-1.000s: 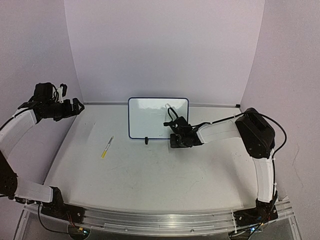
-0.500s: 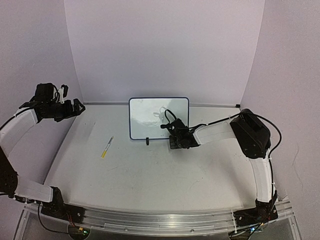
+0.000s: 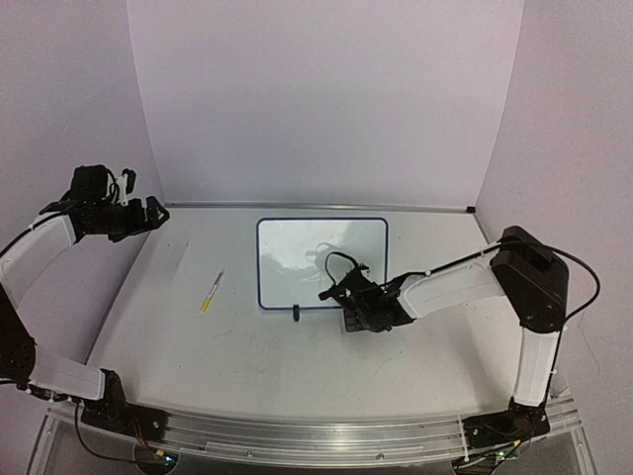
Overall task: Write a sentence on the whiteboard
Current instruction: Move the whiteboard stand to the center of the board, then move the whiteboard to the center of the board.
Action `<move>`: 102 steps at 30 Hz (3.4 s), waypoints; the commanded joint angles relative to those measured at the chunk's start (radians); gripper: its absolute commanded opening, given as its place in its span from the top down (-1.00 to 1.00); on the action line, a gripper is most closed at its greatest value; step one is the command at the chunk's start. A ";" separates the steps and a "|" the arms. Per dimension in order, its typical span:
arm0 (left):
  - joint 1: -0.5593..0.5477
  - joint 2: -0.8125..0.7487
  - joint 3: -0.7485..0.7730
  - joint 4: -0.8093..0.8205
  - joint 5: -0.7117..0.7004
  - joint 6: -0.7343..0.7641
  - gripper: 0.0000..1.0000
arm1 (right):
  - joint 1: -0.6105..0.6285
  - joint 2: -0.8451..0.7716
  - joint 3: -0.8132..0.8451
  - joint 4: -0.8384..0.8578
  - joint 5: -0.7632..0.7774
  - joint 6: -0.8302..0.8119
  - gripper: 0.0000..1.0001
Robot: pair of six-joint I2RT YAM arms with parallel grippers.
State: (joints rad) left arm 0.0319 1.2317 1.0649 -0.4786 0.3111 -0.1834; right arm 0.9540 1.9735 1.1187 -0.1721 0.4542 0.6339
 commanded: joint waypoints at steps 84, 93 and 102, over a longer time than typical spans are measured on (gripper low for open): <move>-0.827 0.268 -0.204 0.136 -0.506 -0.585 -0.92 | -0.442 -0.752 -0.399 -0.098 -0.332 -0.004 -0.97; -0.748 0.109 -0.226 -0.015 -0.527 -0.484 -0.99 | -0.478 -0.791 -0.371 -0.105 -0.372 -0.058 -0.97; -0.511 0.198 -0.166 -0.080 -0.385 -0.251 -0.85 | -0.568 -0.786 -0.334 -0.107 -0.480 -0.080 -0.97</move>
State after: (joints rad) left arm -0.5231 1.3498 0.8389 -0.4956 -0.1410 -0.5683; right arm 0.4027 1.1999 0.7329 -0.2858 0.0271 0.5740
